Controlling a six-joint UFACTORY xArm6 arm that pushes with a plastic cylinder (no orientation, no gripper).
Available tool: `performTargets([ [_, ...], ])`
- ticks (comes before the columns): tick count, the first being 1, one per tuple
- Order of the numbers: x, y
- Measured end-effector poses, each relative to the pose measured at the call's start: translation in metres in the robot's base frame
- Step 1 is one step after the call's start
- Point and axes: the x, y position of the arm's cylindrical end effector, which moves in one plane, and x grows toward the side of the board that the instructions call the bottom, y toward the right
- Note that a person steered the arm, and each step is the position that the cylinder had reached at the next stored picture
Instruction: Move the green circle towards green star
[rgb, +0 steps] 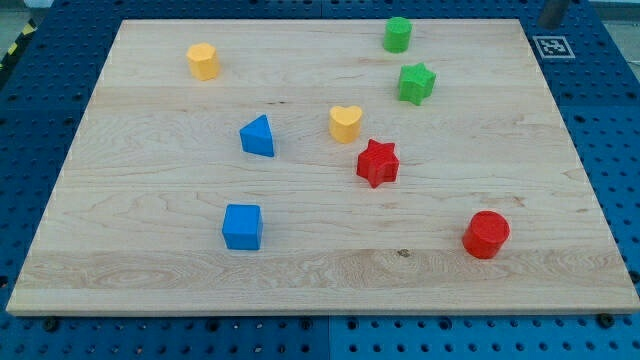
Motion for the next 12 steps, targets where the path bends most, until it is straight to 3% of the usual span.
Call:
performTargets([
  [3, 0.034, -0.002],
  [7, 0.034, -0.013],
  [9, 0.04, -0.066],
  [12, 0.04, -0.071],
])
